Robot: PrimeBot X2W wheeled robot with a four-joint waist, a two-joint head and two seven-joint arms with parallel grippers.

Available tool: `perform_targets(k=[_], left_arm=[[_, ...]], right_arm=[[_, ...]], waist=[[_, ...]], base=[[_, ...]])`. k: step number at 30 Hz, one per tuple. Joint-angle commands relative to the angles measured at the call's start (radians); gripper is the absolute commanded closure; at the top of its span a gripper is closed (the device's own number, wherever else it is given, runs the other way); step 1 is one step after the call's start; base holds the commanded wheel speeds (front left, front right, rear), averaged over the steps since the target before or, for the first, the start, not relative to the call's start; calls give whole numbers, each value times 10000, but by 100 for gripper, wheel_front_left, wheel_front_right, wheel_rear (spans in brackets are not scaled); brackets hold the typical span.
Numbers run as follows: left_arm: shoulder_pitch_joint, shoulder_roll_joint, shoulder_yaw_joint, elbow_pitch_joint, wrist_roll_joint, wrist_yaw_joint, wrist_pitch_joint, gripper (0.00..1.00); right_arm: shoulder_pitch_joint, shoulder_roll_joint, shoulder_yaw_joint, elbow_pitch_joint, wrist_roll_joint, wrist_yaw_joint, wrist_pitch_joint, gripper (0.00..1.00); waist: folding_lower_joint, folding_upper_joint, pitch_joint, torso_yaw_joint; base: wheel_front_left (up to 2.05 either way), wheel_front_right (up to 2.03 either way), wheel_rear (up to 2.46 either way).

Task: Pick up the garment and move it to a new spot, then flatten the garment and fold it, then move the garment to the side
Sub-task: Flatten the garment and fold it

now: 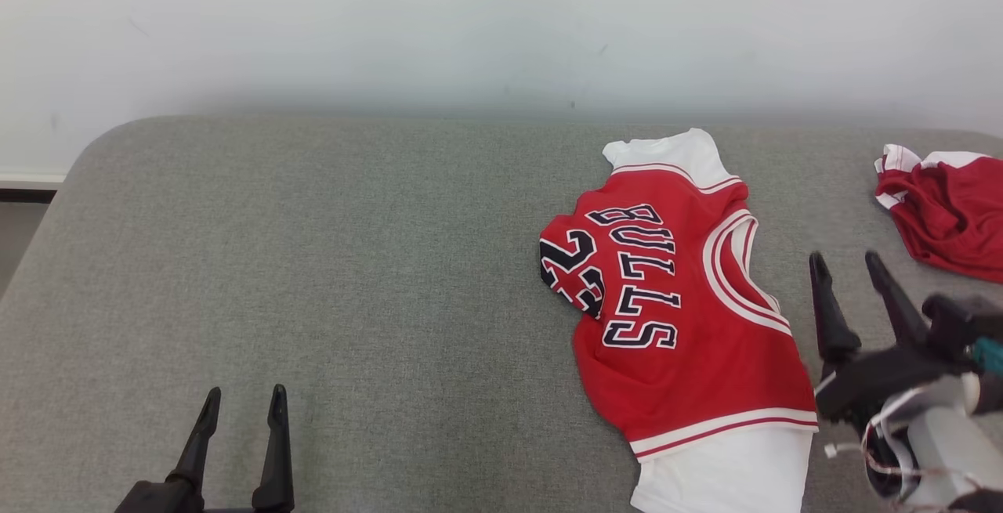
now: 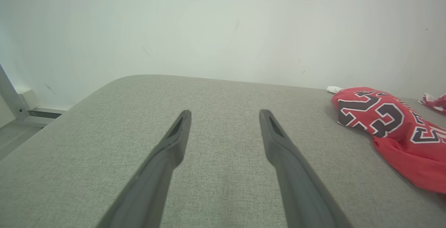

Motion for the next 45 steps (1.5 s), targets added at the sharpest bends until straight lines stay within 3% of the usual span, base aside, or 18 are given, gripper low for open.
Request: perform_targets(k=[1,9,21,22,23,24,30,38,45], left_arm=[[42,-14,4,-42,80,19,-30,0],[-17,64,-61,-48,74,19,-30,0],[-164,193,-217,-10,37,19,-30,0],[-160,201,-206,-6,35,19,-30,0],[-152,206,-203,0,36,19,-30,0],[-140,211,-194,6,42,19,-30,0],[2,193,-161,35,104,19,-30,0],[73,157,-179,43,111,19,-30,0],[8,138,-374,58,74,19,-30,0]], right_arm=[[191,84,-48,-39,16,-28,-41,0],[1248,448,-391,210,-208,-28,345,0],[728,774,-210,2621,-254,-28,694,0],[670,798,-142,2751,-216,-28,688,67],[620,799,-88,2854,-182,-28,665,80],[584,804,-25,2960,-134,-28,616,100],[365,817,291,2697,51,-28,148,100],[187,949,1113,824,-65,-28,-32,100],[-24,1438,2334,-813,-169,-28,131,100]], waist=[[2,1,-3,-1],[2,1,-39,90],[2,1,146,385],[2,1,146,390],[2,1,143,393],[2,1,137,393],[2,1,-43,323],[2,1,-248,160],[2,1,-277,359]], base=[[0,0,0],[0,0,0],[0,0,0],[0,0,0],[0,0,0],[0,0,0],[0,0,0],[0,0,0],[0,0,0]])
